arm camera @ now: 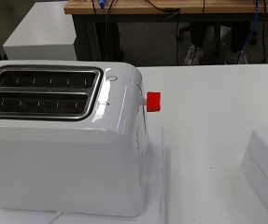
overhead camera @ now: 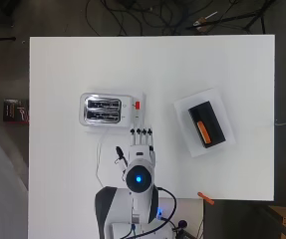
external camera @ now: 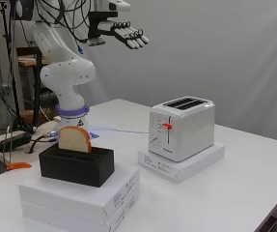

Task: Teleoperate dual arm-hand system to toast a bread

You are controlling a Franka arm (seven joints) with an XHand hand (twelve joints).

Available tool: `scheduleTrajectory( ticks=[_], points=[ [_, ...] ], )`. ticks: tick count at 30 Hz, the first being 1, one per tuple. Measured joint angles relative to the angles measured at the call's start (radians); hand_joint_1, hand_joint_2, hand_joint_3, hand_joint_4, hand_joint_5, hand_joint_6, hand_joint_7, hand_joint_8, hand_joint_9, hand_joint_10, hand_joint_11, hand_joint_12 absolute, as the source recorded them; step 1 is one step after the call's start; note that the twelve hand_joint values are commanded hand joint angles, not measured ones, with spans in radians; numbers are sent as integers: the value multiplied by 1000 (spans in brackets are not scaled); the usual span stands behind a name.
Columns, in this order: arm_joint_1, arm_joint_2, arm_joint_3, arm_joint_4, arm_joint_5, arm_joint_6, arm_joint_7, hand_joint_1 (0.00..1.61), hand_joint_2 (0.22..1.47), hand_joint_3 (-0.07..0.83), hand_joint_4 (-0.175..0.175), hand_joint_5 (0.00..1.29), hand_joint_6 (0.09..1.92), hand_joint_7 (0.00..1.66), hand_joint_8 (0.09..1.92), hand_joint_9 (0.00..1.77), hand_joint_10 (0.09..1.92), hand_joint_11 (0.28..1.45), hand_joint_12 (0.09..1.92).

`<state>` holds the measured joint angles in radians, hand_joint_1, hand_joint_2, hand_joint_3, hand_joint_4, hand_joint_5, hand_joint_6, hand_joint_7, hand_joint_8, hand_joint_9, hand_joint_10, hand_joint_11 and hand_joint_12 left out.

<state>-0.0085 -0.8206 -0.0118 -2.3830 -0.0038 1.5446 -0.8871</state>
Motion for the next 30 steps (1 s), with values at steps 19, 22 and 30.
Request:
scheduleTrajectory(
  ticks=[19,22,30],
  points=[
    [-57,105,-90,110,-39,-47,202,68,1100,-7,3,311,87,433,87,547,87,472,87],
    [-73,220,-99,183,-96,-76,353,49,1062,-6,4,336,87,506,87,636,87,510,87],
    [-118,561,-340,370,-62,-128,376,36,1005,-13,-28,357,87,547,87,693,87,513,87]
  ],
)
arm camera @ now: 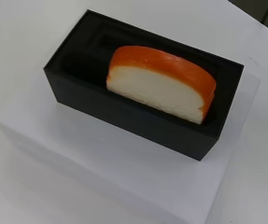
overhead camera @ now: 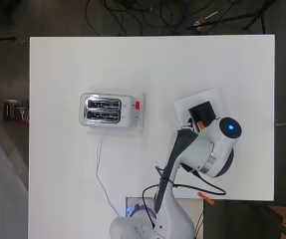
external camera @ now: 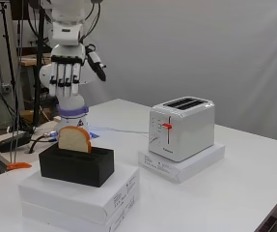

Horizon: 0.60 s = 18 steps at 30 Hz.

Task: Teleoperate dual arm-hand system to toast a bread

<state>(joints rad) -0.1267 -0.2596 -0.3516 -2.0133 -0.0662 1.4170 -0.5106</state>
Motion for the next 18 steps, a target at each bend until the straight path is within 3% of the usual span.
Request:
scheduleTrajectory(
  ticks=[4,7,11,14,18],
  points=[
    [-5,171,-75,77,-6,-15,-4,8,1000,-9,-33,360,87,545,87,693,87,508,87],
    [53,240,-112,87,-25,3,-1,0,991,-10,-1,359,87,526,87,676,87,504,87],
    [71,286,-121,79,-4,61,-124,0,975,-10,48,323,87,442,87,585,87,485,87],
    [34,309,-136,52,-9,76,-201,12,975,-6,54,309,87,425,87,562,87,473,87],
    [23,273,-203,5,-7,117,-209,90,980,-2,50,323,87,430,87,526,87,433,87]
  ],
)
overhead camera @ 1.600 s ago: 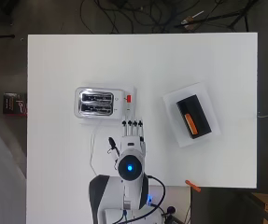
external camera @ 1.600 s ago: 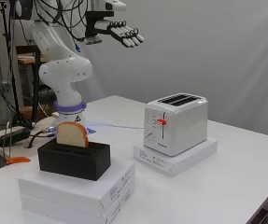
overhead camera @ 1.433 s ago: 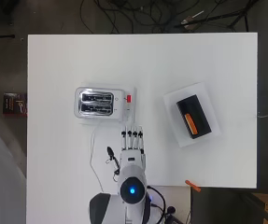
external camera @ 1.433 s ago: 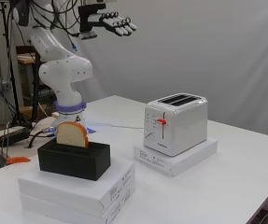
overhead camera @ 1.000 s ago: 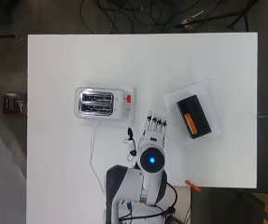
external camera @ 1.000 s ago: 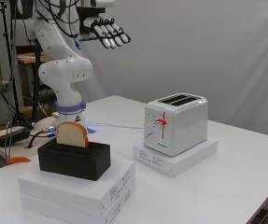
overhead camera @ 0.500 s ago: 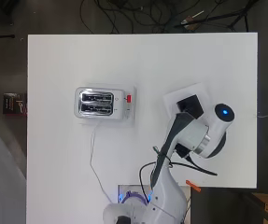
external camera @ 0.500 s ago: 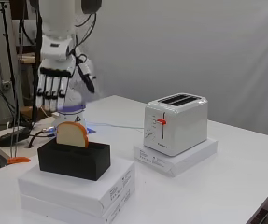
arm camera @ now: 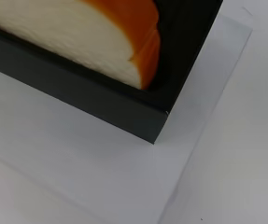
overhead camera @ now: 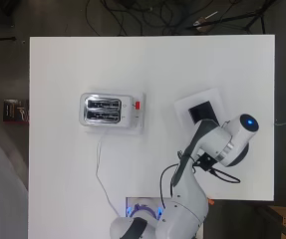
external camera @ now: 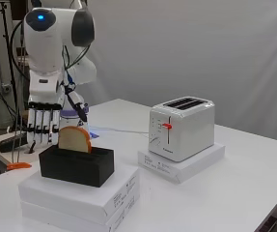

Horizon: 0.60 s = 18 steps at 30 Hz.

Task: Teleoperate dual arm-hand system to toast a bread

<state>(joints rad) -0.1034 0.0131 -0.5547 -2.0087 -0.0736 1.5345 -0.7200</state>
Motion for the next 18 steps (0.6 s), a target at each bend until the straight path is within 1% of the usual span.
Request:
scheduleTrajectory(
  ticks=[2,5,8,12,16,18],
  points=[
    [-4,-29,-14,-38,14,27,-31,149,975,-4,47,339,87,432,87,492,87,412,87],
    [-8,-66,20,-97,34,58,-127,194,962,-8,42,345,87,427,87,465,87,389,87],
    [-12,-92,51,-124,55,71,-193,230,941,-14,35,341,87,421,87,452,87,381,87],
    [-16,-118,53,-138,73,78,-261,235,929,-14,29,348,87,419,87,447,87,377,87],
    [-21,-121,54,-164,63,74,-256,206,941,-4,38,349,87,415,87,453,87,381,87],
    [-28,-86,64,-164,55,33,-232,184,948,-1,55,336,87,406,87,453,87,384,87]
  ],
)
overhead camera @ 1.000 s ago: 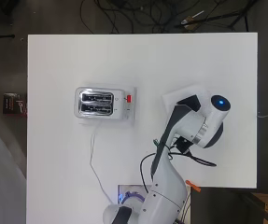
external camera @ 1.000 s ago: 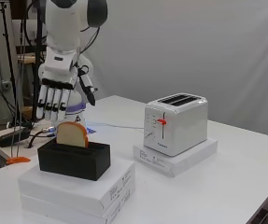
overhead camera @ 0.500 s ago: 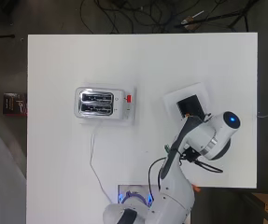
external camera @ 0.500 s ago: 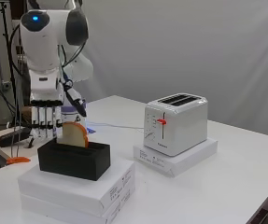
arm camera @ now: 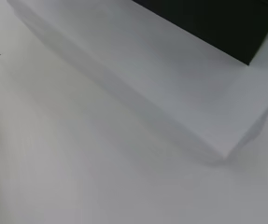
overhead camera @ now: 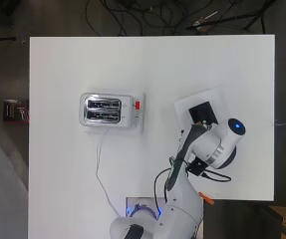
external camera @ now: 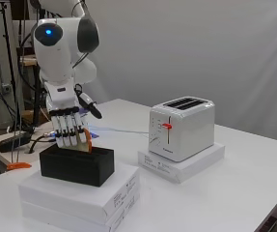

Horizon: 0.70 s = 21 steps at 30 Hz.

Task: Teleoperate dual arm-hand system to toast a bread

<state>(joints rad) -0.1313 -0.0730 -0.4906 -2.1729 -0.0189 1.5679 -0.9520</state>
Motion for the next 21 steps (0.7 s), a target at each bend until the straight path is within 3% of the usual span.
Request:
scheduleTrajectory(
  ticks=[4,8,14,19,21],
  points=[
    [-18,115,30,98,-24,-99,53,109,967,7,82,306,87,386,87,447,87,385,87],
    [-26,220,50,207,-36,-181,97,64,971,5,78,295,87,380,87,460,87,380,87],
    [-29,139,73,206,-34,-216,124,41,989,8,55,329,87,402,87,503,87,391,87],
    [-30,109,89,238,-49,-249,143,135,946,-11,77,351,87,413,87,522,87,401,87],
    [-31,138,97,241,-62,-242,148,145,927,-10,95,440,87,450,87,518,87,399,87]
  ],
)
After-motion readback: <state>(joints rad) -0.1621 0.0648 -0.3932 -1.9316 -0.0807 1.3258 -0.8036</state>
